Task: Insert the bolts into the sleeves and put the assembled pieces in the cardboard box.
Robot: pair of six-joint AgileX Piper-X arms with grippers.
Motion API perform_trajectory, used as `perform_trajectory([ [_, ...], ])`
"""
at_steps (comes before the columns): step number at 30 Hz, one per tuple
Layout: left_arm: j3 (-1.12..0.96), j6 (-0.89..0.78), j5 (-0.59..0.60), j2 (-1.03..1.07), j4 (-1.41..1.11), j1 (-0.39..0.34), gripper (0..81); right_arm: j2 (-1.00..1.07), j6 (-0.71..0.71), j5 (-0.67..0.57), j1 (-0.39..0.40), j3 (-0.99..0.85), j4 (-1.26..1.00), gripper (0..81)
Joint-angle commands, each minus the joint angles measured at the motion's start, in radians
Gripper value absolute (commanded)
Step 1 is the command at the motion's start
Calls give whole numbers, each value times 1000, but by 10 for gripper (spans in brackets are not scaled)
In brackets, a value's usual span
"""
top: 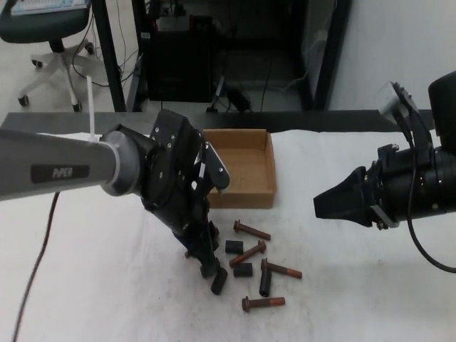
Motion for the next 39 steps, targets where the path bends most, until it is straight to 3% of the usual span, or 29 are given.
perform_trajectory([
  [1, -17, 1, -5, 4, 5, -4, 401, -5, -18, -14, -4, -10, 23, 329],
  [17, -97, 53, -49, 47, 181, 3, 401, -5, -92, -14, -4, -10, 45, 329],
  [39, -153, 71, -57, 117, 214, 3, 401, -5, -95, -8, -6, -10, 45, 329],
])
